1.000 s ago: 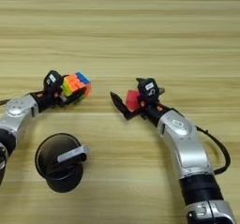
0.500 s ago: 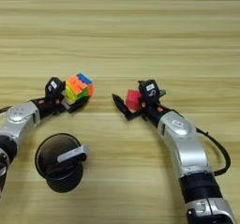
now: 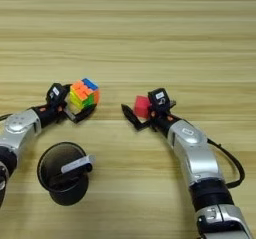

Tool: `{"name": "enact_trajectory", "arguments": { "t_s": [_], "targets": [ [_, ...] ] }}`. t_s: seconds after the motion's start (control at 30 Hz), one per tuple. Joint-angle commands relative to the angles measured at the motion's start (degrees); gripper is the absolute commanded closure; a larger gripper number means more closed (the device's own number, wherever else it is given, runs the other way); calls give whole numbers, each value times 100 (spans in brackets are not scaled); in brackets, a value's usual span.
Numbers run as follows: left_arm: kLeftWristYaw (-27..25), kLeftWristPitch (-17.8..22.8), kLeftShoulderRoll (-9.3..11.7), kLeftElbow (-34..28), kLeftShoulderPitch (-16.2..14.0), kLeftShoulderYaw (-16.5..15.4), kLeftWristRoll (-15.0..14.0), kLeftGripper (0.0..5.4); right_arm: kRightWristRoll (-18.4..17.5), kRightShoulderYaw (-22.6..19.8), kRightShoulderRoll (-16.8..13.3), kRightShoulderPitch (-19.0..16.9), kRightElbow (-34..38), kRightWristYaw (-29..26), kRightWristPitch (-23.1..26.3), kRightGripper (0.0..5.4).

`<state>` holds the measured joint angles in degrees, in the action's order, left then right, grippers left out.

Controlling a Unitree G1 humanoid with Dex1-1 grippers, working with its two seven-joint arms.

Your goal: Move the objects on the table

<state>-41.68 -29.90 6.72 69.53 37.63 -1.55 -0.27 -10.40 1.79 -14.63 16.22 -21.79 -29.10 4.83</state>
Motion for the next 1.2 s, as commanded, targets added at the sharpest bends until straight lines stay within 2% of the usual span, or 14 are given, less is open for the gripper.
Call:
{"name": "enact_trajectory", "arguments": {
  "t_s": [0.03, 0.2, 0.5, 0.53, 0.6, 0.67, 1.0, 1.2],
  "targets": [
    [-3, -123, 74, -101, -44, -57, -57, 0, 60, -45, 43, 123, -155, 22, -58, 68],
    [18, -264, 135, -233, -16, -288, -278, 0, 70, -48, 46, 171, -276, 22, -102, 128],
    [-105, -410, 261, -695, 25, -808, -920, 0, 79, -79, 53, 202, -450, 21, -196, 222],
    [-115, -435, 266, -786, 21, -896, -1024, 0, 78, -80, 54, 202, -455, 22, -201, 222],
    [-179, -287, 252, -1079, 37, -1175, -1434, 0, 73, -86, 52, 200, -452, 20, -207, 222],
    [-141, -236, 271, -1283, 35, -1302, -1618, 0, 65, -99, 42, 200, -440, 13, -211, 222],
    [-67, -181, 346, -1759, -113, -1437, -1890, 0, 71, -136, 26, 206, -300, -1, -193, 222],
    [-148, -148, 414, -1877, -287, -1409, -1871, 0, 62, -64, 17, 111, 342, -33, -40, 222]
  ]
}}
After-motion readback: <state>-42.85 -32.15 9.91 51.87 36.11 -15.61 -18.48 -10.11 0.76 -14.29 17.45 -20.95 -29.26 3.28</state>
